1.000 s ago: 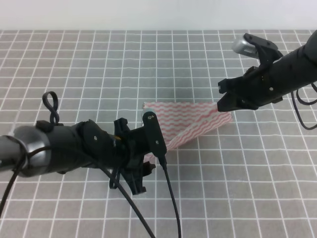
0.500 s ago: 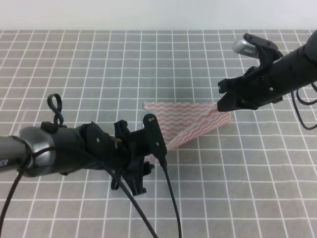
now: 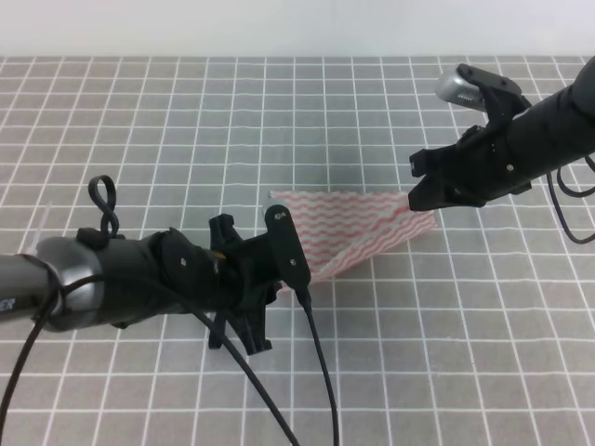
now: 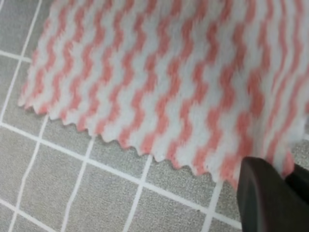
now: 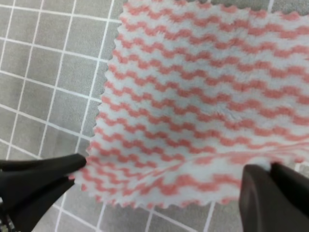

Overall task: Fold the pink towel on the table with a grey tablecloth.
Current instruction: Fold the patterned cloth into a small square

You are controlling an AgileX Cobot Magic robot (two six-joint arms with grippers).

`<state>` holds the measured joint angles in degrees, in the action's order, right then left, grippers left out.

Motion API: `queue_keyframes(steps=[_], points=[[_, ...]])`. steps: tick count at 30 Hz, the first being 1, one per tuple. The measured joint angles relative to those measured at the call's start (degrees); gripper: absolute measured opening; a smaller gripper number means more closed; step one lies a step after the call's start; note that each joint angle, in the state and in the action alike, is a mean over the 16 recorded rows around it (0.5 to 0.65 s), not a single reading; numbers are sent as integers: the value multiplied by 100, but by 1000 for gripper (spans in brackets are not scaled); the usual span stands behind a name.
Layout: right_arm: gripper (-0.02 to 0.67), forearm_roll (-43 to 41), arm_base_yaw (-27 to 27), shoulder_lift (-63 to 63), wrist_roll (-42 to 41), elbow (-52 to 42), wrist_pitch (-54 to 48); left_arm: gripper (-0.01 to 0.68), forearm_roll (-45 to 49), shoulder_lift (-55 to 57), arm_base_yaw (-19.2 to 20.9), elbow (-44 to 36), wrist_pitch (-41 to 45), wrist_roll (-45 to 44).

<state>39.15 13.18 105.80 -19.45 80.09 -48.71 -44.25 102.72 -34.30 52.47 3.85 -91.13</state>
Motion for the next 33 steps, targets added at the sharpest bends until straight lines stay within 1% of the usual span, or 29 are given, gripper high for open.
queue_keyframes(steps=[7, 23, 33], points=[[-16, -172, 0, 0, 83, 0, -114, -2, -2, 11, 0, 37, -117, -49], [-15, -598, -1, -2, 345, 0, -429, -2, 3, 97, 4, 398, -263, -54], [-16, -1055, -8, -76, 638, -30, -522, -2, 0, 191, 24, 436, -333, -55]])
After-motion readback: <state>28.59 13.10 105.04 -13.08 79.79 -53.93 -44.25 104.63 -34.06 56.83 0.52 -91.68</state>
